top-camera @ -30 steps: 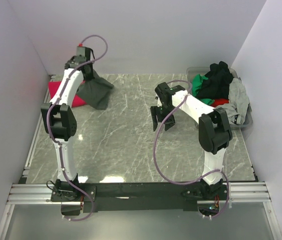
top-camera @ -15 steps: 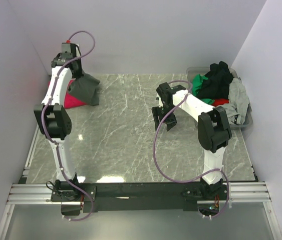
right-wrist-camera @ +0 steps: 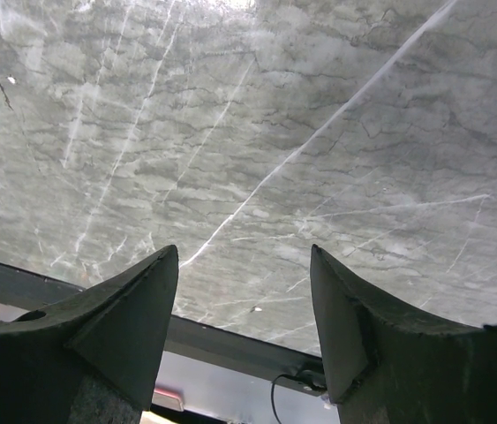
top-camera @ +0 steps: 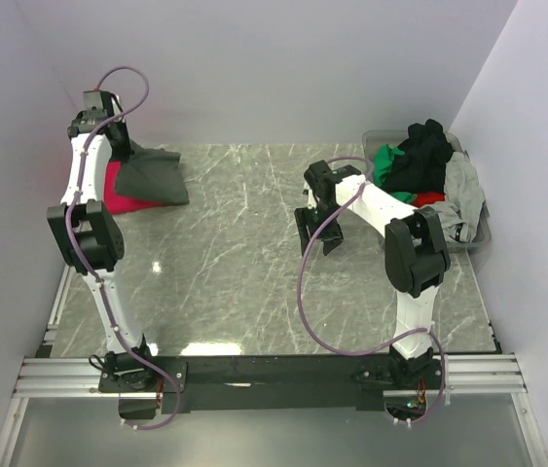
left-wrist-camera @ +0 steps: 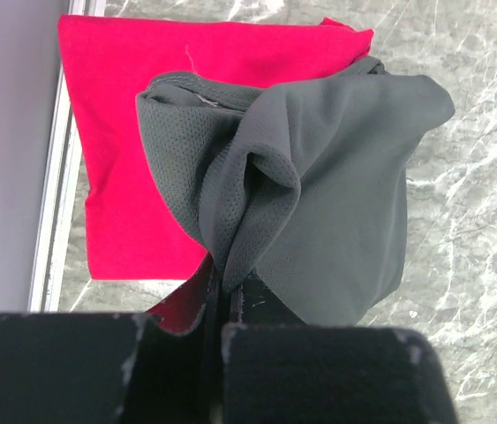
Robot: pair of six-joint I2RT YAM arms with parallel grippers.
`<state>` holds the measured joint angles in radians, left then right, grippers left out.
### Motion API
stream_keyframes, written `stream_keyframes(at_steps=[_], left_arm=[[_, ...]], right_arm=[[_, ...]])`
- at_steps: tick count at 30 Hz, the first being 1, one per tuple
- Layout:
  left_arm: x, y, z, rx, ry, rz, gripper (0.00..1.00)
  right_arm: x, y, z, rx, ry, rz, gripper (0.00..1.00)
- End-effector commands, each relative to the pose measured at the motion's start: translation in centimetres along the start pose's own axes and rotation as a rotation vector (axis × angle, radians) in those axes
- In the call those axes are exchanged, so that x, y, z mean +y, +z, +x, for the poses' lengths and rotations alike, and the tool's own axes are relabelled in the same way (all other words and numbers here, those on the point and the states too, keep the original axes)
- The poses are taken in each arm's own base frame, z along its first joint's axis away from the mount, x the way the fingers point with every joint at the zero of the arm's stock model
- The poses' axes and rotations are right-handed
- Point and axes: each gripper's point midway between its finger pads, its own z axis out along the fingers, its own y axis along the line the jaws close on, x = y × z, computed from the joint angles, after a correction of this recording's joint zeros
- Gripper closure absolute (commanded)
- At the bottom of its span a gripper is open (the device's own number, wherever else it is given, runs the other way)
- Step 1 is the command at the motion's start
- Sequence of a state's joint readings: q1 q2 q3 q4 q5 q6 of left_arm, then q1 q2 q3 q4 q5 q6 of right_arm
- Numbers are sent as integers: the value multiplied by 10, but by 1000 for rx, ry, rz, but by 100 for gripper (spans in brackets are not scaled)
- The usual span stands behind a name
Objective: Fold and stack the t-shirts
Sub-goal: Neatly place the folded tshirt to the corner
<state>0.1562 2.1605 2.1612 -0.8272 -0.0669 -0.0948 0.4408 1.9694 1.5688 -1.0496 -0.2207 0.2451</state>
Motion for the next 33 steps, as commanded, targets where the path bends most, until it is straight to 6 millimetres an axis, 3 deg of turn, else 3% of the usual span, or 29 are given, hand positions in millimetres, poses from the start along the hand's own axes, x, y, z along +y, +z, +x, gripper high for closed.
stream_keyframes(at_steps=[1, 13, 19, 33], left_arm=[[5, -22, -34, -117, -27, 29, 100], [31, -20, -43, -154, -102, 45, 100], [46, -13, -39, -142, -134, 35, 100], [76, 48, -6, -75, -240, 5, 100]], right_arm=[[1, -8, -1, -14, -5, -12, 32], [2, -7, 0, -7, -7, -12, 32], [1, -7, 0, -4, -6, -9, 32], [1, -7, 1, 4, -9, -7, 32]])
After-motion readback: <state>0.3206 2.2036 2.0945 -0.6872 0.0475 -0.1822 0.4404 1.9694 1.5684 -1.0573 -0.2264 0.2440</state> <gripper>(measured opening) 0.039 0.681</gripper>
